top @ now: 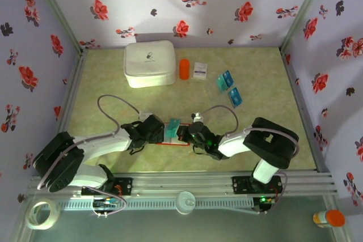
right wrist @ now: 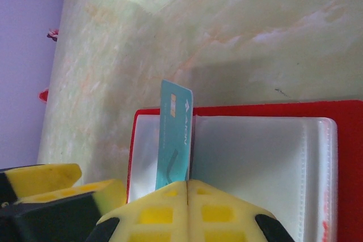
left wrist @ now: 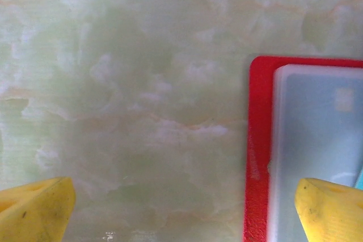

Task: Put the credit cards into the card holder

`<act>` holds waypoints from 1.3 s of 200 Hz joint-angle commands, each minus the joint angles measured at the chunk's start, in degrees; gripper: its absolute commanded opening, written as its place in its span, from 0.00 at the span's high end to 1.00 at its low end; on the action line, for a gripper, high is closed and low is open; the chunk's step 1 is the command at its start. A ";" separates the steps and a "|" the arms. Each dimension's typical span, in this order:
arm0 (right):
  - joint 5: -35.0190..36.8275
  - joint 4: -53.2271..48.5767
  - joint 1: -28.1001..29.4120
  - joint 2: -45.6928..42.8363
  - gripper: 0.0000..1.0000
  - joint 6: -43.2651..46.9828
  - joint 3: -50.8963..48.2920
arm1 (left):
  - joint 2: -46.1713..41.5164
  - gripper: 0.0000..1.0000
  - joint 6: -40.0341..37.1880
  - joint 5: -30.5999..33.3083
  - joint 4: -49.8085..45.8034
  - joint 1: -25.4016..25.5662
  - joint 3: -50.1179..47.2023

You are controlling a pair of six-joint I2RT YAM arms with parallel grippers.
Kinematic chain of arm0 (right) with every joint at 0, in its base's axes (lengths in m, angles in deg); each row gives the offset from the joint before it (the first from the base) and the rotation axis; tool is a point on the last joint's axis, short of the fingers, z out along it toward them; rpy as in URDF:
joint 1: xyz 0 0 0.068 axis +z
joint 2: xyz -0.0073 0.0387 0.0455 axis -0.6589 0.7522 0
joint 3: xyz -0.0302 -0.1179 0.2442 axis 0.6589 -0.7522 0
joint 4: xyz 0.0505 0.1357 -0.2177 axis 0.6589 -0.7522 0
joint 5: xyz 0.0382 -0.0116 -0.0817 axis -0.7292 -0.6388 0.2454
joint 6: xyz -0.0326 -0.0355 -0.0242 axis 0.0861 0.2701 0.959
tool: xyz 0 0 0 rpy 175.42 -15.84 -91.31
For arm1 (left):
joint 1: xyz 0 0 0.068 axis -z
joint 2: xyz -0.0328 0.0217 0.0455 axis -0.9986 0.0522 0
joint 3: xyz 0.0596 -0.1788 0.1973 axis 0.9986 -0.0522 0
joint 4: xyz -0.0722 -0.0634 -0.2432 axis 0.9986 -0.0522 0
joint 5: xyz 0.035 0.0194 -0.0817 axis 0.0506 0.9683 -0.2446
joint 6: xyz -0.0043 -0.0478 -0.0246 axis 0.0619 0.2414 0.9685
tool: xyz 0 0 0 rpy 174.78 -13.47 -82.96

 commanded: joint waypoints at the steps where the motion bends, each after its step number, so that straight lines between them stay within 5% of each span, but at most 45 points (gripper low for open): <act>1: 0.54 1.78 0.40 0.91 1.00 -1.15 -0.53 | 1.48 0.00 -0.92 0.20 0.80 -0.33 0.19; 101: 1.98 -0.24 -1.31 -8.01 1.00 1.22 -3.80 | 1.76 0.01 2.49 0.61 0.62 -0.30 -3.43; 260: 2.00 9.76 -1.02 -1.54 1.00 -2.93 -6.98 | 1.54 0.01 3.12 0.61 0.60 -0.16 -4.14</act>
